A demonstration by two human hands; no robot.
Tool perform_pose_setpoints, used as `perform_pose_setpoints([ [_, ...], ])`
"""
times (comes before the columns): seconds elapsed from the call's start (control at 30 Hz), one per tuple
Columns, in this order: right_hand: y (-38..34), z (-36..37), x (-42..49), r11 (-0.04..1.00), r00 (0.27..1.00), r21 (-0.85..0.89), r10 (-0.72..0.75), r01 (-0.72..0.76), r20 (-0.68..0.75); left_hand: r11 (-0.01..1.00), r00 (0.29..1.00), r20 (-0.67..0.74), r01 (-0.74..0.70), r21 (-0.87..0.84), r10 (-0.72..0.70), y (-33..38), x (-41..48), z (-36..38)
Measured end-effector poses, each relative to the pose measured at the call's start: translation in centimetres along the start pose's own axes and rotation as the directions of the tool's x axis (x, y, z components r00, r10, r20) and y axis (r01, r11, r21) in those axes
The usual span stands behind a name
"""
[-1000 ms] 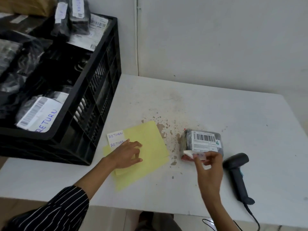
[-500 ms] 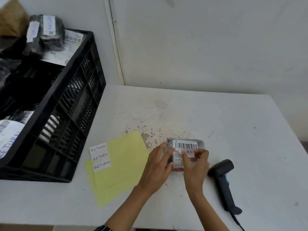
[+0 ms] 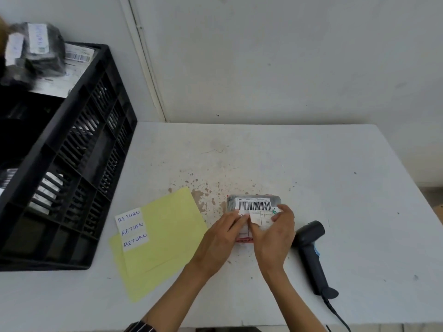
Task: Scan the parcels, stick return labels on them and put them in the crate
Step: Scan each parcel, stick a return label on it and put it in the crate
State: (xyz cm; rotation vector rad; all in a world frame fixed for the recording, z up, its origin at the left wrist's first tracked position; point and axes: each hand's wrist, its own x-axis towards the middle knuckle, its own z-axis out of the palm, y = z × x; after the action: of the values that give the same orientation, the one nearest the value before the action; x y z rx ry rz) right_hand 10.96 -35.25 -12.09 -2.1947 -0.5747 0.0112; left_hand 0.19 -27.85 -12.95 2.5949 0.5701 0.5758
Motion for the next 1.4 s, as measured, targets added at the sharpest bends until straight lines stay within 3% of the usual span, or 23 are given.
perform_pose_setpoints([
  [0.13,0.3,0.2,1.3,1.000,1.000,-0.003,0.020,-0.020,0.013,0.989,0.993,0.058,0.105,-0.104,-0.100,0.3,-0.1,-0.1],
  [0.3,1.2,-0.4,1.7,0.999,0.998,0.030,0.019,-0.021,0.058,0.986,0.995,0.066,0.090,-0.140,-0.082,-0.3,-0.4,0.3],
  [0.37,2.0,-0.9,1.6,0.995,0.994,0.095,0.006,-0.017,0.111,0.996,0.999,0.028,0.018,-0.085,-0.016,-0.8,-0.6,0.8],
  [0.47,2.6,-1.7,1.5,0.988,0.980,0.156,-0.022,-0.009,0.196,0.967,0.984,-0.053,0.157,-0.200,-0.170,-0.2,0.1,0.3],
  [0.57,2.8,-1.8,1.8,0.997,0.987,0.012,-0.072,0.071,0.143,0.900,0.912,-0.144,0.334,-0.281,-0.384,0.8,1.5,0.3],
  [0.63,2.4,-1.4,2.0,0.998,0.986,-0.028,-0.055,0.060,0.155,0.822,0.853,-0.081,0.466,-0.328,-0.515,1.2,2.6,1.2],
  [0.73,1.8,-0.8,1.9,0.997,0.967,-0.021,0.074,-0.071,0.244,0.685,0.762,0.107,0.627,-0.370,-0.639,1.8,3.7,2.5],
  [0.9,2.1,0.2,1.7,0.982,0.971,0.086,0.151,-0.169,0.188,0.574,0.677,0.077,0.673,-0.467,-0.732,2.1,4.3,3.8],
  [1.13,2.3,0.5,1.9,0.970,0.965,0.134,0.175,-0.203,0.196,0.501,0.644,0.112,0.681,-0.534,-0.757,2.4,4.4,3.5],
  [1.4,2.6,-1.3,3.0,0.882,0.858,0.247,0.267,-0.401,0.439,0.306,0.613,0.370,0.722,-0.620,-0.698,3.0,4.7,0.0],
])
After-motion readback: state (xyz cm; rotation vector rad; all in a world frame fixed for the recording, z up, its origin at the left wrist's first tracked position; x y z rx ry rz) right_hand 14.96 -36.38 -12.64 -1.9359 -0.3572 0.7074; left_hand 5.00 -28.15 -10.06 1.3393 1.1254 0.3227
